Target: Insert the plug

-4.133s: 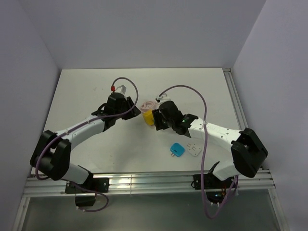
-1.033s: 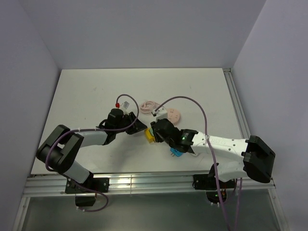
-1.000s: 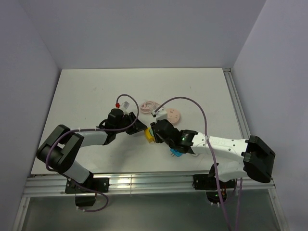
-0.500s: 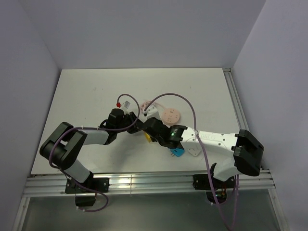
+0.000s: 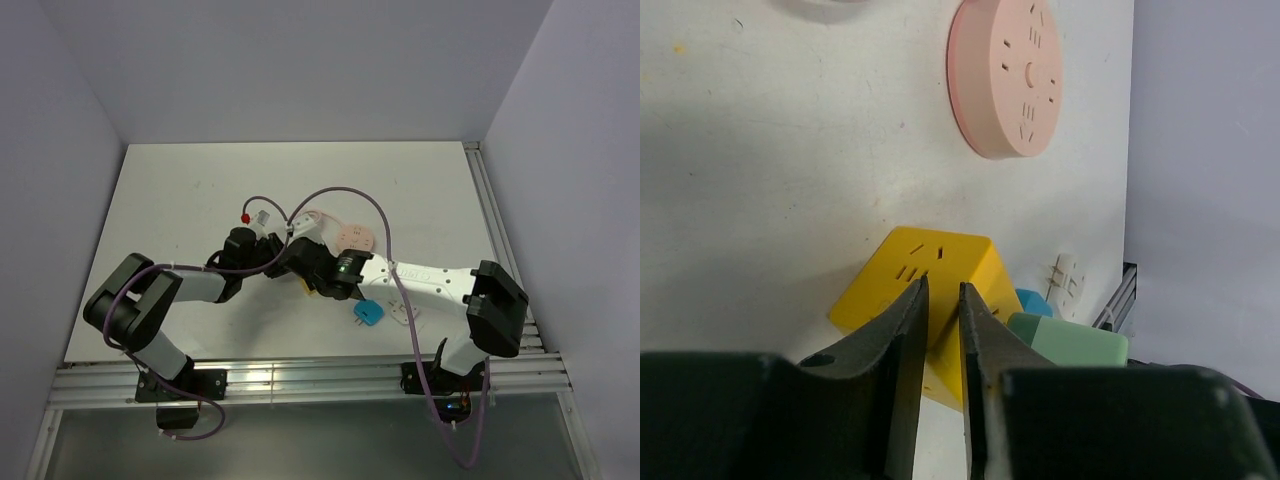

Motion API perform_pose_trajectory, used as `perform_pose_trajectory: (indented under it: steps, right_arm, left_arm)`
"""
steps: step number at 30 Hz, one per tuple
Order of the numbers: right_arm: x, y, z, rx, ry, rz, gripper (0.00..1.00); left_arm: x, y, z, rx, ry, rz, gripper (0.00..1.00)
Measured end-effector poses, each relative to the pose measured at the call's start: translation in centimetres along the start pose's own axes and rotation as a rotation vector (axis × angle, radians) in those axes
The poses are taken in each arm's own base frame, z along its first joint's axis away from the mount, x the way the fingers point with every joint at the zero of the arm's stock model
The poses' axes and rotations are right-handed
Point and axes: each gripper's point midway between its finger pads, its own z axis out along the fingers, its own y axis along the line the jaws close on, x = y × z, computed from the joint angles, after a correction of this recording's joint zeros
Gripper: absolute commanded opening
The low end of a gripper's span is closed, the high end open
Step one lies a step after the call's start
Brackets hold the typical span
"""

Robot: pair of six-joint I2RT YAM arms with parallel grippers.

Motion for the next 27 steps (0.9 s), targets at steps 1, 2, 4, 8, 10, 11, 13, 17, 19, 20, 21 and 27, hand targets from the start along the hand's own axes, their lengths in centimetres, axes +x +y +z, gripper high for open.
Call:
perform_pose_trajectory:
  steps: [1, 2, 4, 8, 10, 11, 13, 17, 19, 20, 21, 27]
  right_arm:
    - [-0.1, 0.0, 0.1, 0.004, 0.004, -0.003, 0.00]
    - [-0.2, 0.1, 0.1, 0.006, 0.006, -0.005, 0.00]
    - [-0.2, 0.2, 0.2, 0.011, 0.010, -0.010, 0.00]
    - [-0.2, 0.3, 0.2, 0.020, 0.003, -0.014, 0.00]
    - [0.1, 0.4, 0.2, 0.025, -0.009, -0.011, 0.00]
    - [0.2, 0.4, 0.2, 0.026, -0.016, -0.007, 0.00]
    - [0.6, 0.3, 0.1, 0.025, -0.027, 0.005, 0.00]
    - [0.6, 0.3, 0.2, 0.032, -0.033, 0.008, 0.00]
    - [0.5, 0.4, 0.4, 0.039, -0.036, 0.005, 0.00]
    - [0.3, 0.5, 0.5, 0.045, -0.038, 0.004, 0.00]
    - [0.2, 0.5, 0.6, 0.052, -0.040, 0.002, 0.00]
    - [-0.8, 0.9, 1.2, 0.070, -0.052, -0.008, 0.00]
  left_arm:
    - [0.0, 0.0, 0.0, 0.003, -0.002, 0.001, 0.22]
    - [0.0, 0.0, 0.0, 0.005, -0.003, 0.002, 0.21]
    - [-0.1, -0.1, 0.1, 0.010, -0.006, 0.003, 0.20]
    - [-0.2, -0.2, 0.2, 0.016, -0.009, 0.005, 0.19]
    - [-0.2, -0.2, 0.2, 0.016, -0.010, 0.006, 0.19]
    - [-0.2, -0.2, 0.2, 0.016, -0.010, 0.006, 0.20]
    - [-0.2, -0.2, 0.2, 0.016, -0.010, 0.006, 0.20]
    - [-0.3, -0.1, 0.3, 0.018, -0.014, 0.006, 0.20]
    - [-0.4, 0.0, 0.4, 0.021, -0.019, 0.007, 0.20]
    - [-0.6, -0.1, 0.4, 0.024, -0.024, 0.008, 0.20]
    - [-0.6, 0.0, 0.5, 0.026, -0.026, 0.008, 0.20]
    - [-0.9, 0.0, 0.6, 0.029, -0.039, 0.011, 0.18]
